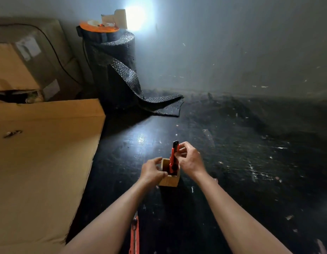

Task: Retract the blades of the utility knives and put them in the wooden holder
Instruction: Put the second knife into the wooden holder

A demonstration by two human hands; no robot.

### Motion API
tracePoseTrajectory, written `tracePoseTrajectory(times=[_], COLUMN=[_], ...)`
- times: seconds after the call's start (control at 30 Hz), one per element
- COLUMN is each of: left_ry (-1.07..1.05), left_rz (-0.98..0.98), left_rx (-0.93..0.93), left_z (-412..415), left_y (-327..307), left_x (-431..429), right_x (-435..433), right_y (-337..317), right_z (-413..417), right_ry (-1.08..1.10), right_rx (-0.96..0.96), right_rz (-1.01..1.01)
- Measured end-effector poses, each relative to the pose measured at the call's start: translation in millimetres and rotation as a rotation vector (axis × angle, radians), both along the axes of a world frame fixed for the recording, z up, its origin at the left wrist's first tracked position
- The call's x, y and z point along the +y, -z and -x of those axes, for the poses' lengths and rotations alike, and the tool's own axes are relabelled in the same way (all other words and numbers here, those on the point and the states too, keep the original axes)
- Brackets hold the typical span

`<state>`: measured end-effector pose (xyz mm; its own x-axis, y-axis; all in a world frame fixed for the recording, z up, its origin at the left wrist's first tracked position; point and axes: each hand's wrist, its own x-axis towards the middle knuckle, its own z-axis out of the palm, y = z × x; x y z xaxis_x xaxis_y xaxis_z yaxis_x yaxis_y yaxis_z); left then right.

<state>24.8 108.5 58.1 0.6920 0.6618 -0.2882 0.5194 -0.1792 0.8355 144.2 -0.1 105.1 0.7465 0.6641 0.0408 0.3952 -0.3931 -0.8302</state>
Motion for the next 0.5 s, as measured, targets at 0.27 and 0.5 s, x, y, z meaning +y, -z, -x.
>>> tracePoseTrajectory(times=[0.27, 0.5], left_ry=[-0.02, -0.068], left_rz=[0.029, 0.008], left_rx=[0.023, -0.022], left_z=[-1, 1], left_y=[31, 42], left_x=[-4, -3], right_x=[15, 23], right_y=[38, 59], right_z=[2, 7], right_ry=[-0.011, 0.017], right_rx=[-0.016, -0.043], right_rz=[0.124, 0.209])
